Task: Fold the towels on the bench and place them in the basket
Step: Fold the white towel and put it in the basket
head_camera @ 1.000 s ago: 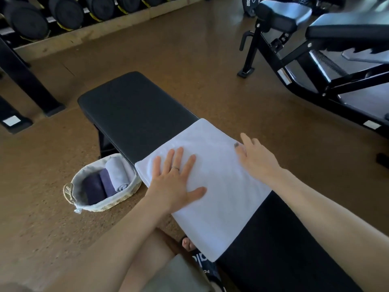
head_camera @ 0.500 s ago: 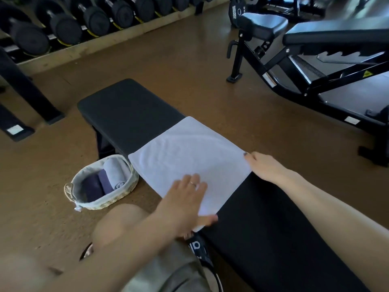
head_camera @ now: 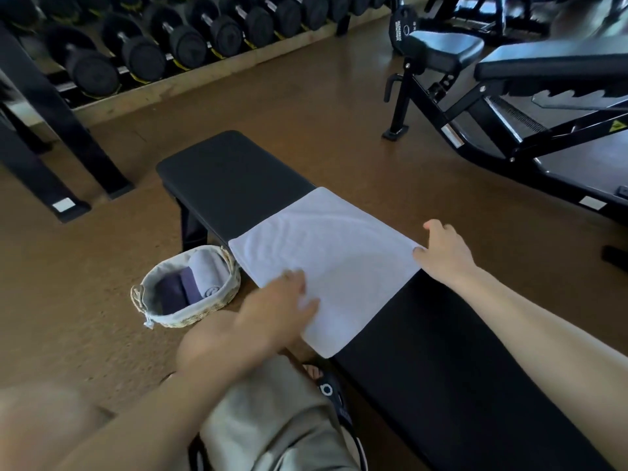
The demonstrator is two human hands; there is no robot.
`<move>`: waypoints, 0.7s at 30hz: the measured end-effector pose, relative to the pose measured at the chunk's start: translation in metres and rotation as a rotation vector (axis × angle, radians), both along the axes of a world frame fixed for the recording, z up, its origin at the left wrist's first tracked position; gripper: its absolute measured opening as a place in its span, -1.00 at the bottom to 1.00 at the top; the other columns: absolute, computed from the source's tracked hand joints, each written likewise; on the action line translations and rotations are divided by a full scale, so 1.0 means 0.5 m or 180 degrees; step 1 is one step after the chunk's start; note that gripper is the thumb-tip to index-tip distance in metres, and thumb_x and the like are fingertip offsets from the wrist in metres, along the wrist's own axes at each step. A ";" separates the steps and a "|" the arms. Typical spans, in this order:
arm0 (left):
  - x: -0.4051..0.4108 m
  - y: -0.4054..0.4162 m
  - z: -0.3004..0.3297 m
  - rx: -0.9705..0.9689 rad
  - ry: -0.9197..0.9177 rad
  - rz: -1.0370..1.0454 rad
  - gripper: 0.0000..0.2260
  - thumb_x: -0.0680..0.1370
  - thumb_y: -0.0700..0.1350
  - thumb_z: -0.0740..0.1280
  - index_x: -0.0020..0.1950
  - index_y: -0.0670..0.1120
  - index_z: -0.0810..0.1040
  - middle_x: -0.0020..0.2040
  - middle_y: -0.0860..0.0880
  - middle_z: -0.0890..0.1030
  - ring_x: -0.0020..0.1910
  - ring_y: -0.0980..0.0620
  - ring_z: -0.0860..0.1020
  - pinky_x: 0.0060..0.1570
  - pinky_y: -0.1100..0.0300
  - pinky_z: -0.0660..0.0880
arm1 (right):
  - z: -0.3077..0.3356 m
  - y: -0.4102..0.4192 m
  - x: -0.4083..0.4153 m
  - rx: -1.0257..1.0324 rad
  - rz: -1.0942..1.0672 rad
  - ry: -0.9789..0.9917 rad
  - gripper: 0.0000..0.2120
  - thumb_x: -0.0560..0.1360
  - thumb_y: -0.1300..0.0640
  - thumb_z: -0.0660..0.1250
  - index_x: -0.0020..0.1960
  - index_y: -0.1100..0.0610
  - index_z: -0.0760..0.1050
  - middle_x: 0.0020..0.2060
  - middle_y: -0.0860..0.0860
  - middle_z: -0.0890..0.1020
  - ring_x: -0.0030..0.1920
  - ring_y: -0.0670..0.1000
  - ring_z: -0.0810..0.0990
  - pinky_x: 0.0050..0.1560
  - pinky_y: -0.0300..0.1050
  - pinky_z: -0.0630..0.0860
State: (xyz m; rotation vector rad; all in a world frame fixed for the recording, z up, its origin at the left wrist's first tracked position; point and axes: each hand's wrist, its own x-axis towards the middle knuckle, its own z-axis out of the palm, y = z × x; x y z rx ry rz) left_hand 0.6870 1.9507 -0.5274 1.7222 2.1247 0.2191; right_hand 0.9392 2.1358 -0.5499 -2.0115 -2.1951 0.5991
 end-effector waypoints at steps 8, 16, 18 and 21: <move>-0.248 0.094 -0.064 0.0493 -0.2222 0.2803 -0.55 0.42 0.12 0.35 0.04 -0.25 0.50 -0.16 -0.14 0.60 -0.14 -0.16 0.69 -0.07 -0.18 0.68 | 0.009 -0.219 -0.219 0.0704 0.2447 0.0106 -0.63 0.61 -0.08 0.24 0.32 0.09 0.46 0.18 0.05 0.51 0.16 0.11 0.50 0.14 0.02 0.46; -0.242 0.111 -0.079 0.0682 -0.1482 0.2393 -0.92 0.59 -0.12 0.33 -0.04 0.02 0.44 -0.11 -0.09 0.63 -0.18 -0.11 0.69 -0.18 -0.03 0.68 | -0.042 -0.281 -0.244 0.1040 0.2851 -0.0470 -0.55 0.34 -0.12 0.45 0.07 0.13 0.45 -0.03 0.06 0.48 -0.10 0.10 0.45 -0.18 0.00 0.45; -0.249 0.114 -0.088 0.0677 -0.1240 0.2227 -0.90 0.59 -0.14 0.30 -0.06 0.03 0.41 -0.11 -0.08 0.64 -0.20 -0.10 0.69 -0.31 0.07 0.59 | -0.042 -0.293 -0.240 0.1083 0.2933 -0.0483 -0.58 0.32 -0.06 0.45 0.05 0.14 0.44 -0.05 0.07 0.46 -0.13 0.10 0.42 -0.20 0.01 0.43; -0.255 0.117 -0.094 0.0623 -0.1181 0.2139 -0.90 0.60 -0.12 0.29 -0.06 0.04 0.40 -0.12 -0.07 0.63 -0.20 -0.08 0.68 -0.38 0.15 0.49 | -0.044 -0.307 -0.234 0.1119 0.2980 -0.0529 -0.68 0.28 0.01 0.40 -0.05 0.14 0.42 -0.18 0.05 0.43 -0.19 0.10 0.37 -0.25 0.01 0.34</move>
